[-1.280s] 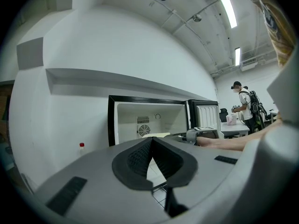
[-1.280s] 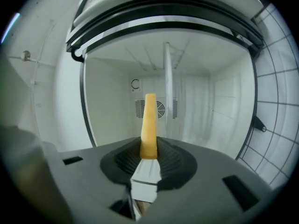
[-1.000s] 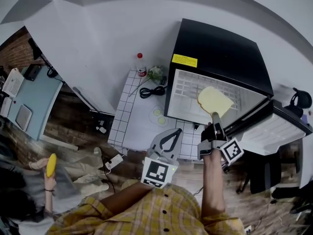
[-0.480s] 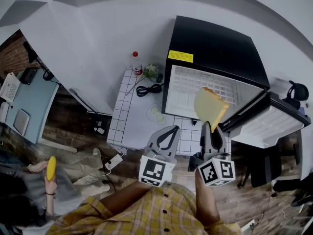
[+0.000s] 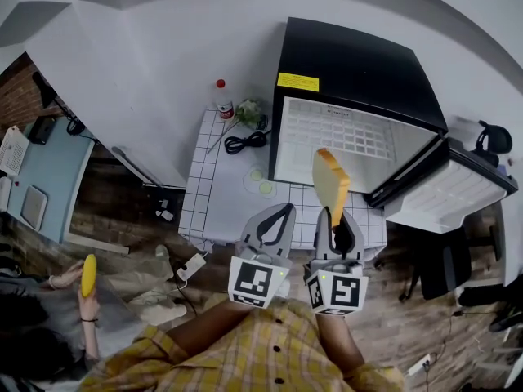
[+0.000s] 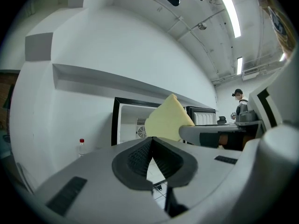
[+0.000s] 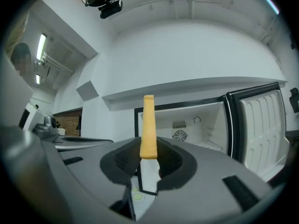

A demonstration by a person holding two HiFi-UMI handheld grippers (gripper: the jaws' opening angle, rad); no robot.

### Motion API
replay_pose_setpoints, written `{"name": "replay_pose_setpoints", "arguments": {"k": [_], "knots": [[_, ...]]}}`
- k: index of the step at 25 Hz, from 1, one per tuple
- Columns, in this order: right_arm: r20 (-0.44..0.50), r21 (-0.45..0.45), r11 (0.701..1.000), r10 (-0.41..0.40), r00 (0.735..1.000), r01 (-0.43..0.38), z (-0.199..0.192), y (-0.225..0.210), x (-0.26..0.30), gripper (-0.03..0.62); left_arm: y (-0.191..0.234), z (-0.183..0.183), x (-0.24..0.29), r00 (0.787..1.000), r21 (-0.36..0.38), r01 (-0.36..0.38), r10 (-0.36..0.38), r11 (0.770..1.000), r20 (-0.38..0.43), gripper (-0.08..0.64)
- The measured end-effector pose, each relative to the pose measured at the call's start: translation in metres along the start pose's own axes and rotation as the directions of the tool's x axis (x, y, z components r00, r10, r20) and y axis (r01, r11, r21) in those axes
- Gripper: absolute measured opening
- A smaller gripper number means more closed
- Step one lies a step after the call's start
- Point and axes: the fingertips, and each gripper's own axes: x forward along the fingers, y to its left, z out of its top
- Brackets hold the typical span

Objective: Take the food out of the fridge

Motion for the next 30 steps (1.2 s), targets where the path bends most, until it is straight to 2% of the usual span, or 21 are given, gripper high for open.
{"name": "replay_pose_setpoints", "arguments": {"k": [30], "knots": [[-0.001, -0.011, 0.999, -0.039, 0.999, 0.039, 0.002, 0.002, -0.019, 0.087, -0.008, 0.004, -0.012, 0.999, 0.018, 0.029, -0.029, 0.999, 0.017, 0.008]]}}
